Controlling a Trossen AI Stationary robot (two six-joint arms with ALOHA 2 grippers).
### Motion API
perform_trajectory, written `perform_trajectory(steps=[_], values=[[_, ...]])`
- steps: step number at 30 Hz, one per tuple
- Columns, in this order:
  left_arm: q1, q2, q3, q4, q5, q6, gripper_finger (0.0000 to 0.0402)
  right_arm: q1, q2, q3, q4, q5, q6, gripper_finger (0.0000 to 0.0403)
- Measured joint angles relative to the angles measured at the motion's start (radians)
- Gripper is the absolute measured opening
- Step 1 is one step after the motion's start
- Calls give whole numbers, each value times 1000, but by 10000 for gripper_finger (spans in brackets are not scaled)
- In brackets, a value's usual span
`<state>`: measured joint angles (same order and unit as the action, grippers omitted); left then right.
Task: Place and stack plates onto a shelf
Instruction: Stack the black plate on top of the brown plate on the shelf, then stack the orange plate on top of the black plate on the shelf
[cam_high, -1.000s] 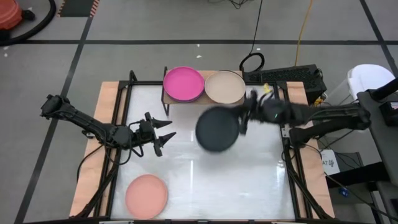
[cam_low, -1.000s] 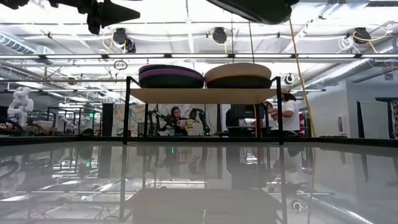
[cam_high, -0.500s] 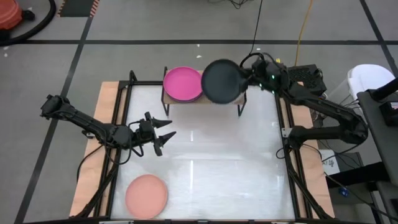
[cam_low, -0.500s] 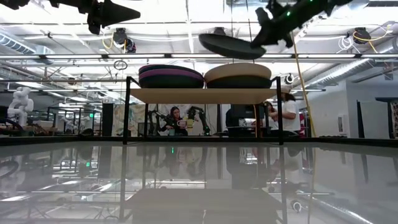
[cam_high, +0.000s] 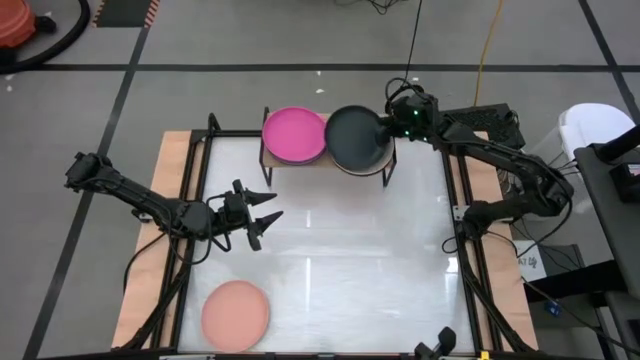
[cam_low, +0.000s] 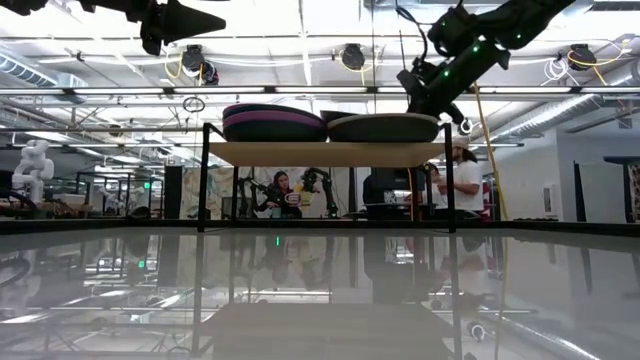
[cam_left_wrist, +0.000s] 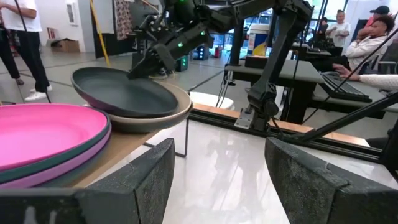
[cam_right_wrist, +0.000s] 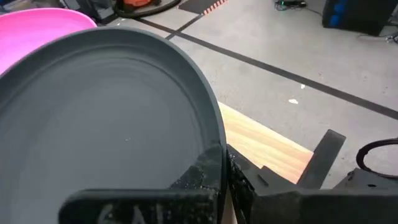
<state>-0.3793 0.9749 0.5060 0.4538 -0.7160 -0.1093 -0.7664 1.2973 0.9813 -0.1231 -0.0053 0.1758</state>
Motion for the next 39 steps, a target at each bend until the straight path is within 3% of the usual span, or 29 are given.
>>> perform_trajectory(steps=[10,19,25,32,39], values=[[0,0,0,0,0,0,253,-4,-59,0,14,-3,-42,37],[0,0,0,-30,4,-66,253,-4,-242,0,-45,-155,-60,131],[-1,0,17,-132,119,-125,253,9,-382,0,-46,-338,-42,152],[-1,10,124,-368,232,-213,253,61,-508,0,-54,-343,-64,144],[-18,104,208,-556,394,-236,253,64,-564,0,-105,-341,-94,144]])
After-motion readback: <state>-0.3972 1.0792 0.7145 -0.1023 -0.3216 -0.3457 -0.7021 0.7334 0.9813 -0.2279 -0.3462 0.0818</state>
